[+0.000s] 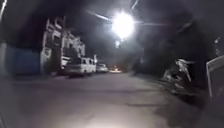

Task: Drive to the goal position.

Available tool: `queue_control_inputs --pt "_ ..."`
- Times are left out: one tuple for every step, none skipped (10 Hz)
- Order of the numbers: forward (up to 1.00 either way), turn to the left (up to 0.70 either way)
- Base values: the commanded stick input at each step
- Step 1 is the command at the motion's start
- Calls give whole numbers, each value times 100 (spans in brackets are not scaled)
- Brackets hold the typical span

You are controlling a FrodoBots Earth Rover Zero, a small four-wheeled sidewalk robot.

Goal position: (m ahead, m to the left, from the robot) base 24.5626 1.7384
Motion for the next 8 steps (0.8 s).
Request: queue_control_inputs --pt "50 0" --pt "50 0" --pt "50 0" --pt "50 0" --pt "50 0" --pt "50 -4" --pt "50 -31" --pt "50 -50"
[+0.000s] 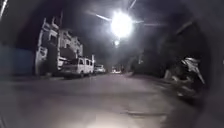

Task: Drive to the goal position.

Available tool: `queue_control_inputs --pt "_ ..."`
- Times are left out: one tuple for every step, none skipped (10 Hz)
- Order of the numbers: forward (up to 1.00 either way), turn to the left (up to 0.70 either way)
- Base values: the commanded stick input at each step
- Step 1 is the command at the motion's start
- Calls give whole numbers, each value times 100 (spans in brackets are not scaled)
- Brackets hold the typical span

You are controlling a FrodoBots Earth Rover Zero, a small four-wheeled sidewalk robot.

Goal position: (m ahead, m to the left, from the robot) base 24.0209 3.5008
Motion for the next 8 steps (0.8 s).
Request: queue_control_inputs --pt "50 -50" --pt "50 -50" --pt "50 -50" --pt "50 -50" --pt "50 -50" --pt "50 -32" --pt "50 -3" --pt "50 0"
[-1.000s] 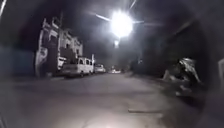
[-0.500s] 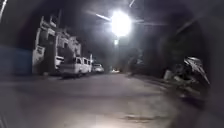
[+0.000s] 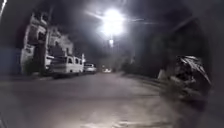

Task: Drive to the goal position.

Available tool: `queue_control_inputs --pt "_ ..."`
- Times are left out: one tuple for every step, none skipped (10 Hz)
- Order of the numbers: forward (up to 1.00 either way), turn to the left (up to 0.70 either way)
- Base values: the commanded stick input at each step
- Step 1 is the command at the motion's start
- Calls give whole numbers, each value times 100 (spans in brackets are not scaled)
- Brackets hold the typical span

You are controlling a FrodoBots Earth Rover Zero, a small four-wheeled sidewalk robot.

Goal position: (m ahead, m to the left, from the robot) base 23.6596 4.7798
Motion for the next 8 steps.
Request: queue_control_inputs --pt "50 0" --pt "50 -6" --pt "50 -47" --pt "50 -50" --pt "50 -50" --pt "50 -50" --pt "50 -16" --pt "50 -11"
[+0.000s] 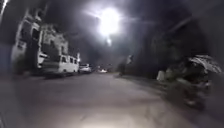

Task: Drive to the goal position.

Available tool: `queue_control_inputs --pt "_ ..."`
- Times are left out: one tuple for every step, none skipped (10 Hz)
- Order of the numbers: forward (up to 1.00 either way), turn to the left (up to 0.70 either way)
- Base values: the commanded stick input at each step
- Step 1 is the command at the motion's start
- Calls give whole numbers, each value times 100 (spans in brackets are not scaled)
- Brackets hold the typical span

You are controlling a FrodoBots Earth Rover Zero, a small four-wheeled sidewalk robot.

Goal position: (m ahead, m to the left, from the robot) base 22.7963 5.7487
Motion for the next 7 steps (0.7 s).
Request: queue_control_inputs --pt "50 -10" --pt "50 -50" --pt "50 -49" --pt "50 -41" --pt "50 0" --pt "50 0" --pt "50 0"
